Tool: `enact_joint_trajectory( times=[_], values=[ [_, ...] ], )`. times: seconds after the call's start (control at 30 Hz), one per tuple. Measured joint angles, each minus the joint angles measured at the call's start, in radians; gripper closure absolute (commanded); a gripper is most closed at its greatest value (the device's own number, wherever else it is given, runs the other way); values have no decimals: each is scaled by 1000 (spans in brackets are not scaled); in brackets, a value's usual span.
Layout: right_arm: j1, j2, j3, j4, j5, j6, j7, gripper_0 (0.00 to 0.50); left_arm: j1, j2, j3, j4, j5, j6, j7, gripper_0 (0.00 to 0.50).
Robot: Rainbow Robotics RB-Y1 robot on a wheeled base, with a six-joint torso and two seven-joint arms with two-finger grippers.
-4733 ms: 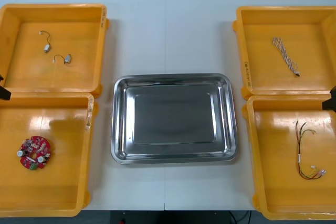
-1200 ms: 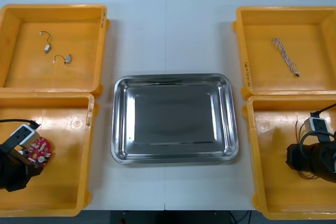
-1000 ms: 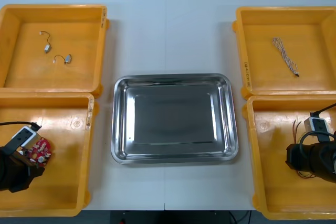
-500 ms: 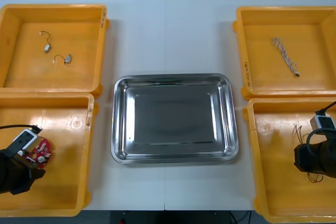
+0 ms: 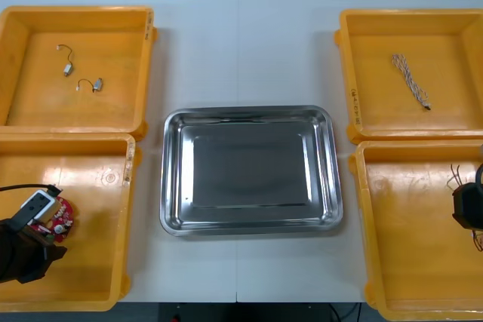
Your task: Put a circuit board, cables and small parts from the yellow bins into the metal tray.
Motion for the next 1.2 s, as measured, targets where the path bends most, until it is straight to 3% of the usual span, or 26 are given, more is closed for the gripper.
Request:
enact_joint_trajectory(
  times=[0.17,0.2,0.23,0.27,0.3,0.73,1.07,1.2],
  values=[
    [-48,14,-47,-27,-7,6,0,500,0,0,-1,1,-1,-3,0,0],
    [-55,14,-52,-32,-7,6,0,500,0,0,-1,1,-1,-3,0,136],
    [-62,14,-56,-37,-7,6,0,500,0,0,-1,1,-1,-3,0,316],
    [-69,14,-60,-40,-8,6,0,500,0,0,-1,1,-1,-3,0,377],
    [-76,14,-64,-41,-9,6,0,500,0,0,-1,1,-1,-3,0,497],
    [-177,-10,-81,-41,-61,7,0,500,0,0,-1,3,-1,-3,0,500],
    [-228,-148,-81,18,-261,7,0,500,-2,1,2,2,2,11,0,500],
    [-259,-202,-81,58,-345,7,0,500,-13,1,28,-14,8,106,0,500]
  ],
)
